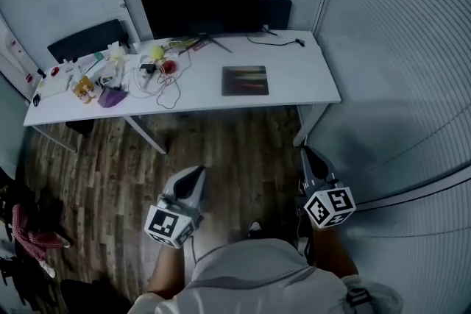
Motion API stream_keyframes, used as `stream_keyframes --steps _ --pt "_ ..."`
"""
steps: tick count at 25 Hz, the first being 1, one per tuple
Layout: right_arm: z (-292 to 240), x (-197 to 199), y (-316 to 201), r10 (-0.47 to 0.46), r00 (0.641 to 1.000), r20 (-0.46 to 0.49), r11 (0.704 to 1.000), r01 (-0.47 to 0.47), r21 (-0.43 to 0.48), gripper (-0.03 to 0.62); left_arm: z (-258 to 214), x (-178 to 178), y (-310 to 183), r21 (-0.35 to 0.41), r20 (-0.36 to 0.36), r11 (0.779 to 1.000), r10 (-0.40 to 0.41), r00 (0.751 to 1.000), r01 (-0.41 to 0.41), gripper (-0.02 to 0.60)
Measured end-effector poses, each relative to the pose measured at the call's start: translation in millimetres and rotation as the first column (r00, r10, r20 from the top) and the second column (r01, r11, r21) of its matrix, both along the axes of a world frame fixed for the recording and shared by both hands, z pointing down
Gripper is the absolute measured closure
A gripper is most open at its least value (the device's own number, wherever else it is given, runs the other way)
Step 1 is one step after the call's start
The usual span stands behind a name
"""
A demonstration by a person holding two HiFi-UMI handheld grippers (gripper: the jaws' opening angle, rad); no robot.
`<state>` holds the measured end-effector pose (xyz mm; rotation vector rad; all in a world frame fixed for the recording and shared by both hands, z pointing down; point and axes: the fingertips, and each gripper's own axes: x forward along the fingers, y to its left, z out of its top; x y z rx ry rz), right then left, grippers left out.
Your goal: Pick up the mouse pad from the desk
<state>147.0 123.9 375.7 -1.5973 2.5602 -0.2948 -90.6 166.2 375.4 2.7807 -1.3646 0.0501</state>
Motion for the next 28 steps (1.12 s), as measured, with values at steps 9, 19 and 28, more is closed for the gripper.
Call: stream_keyframes --steps 9,19,28 --pt "14.5 38.8 -84.6 -0.068 0.997 0.035 0.998 0.068 -0.015 0.592 9.6 42.9 -76.6 -0.044 0.023 0.998 -0.049 0.999 0.05 0.581" --pt "36.0 29.9 -168.7 -0.042 0.999 0.003 0.996 0.042 -0.079 0.592 28.2 38.0 -187.5 -0.062 -0.035 0.998 0.007 0.999 -0.01 0.581" --pt "15.1 -33.3 -290.2 0.015 0.998 -0.061 0.995 -0.021 -0.099 0.592 31.7 -31.5 -327.7 -0.093 -0.06 0.995 0.033 0.998 -0.039 0.581"
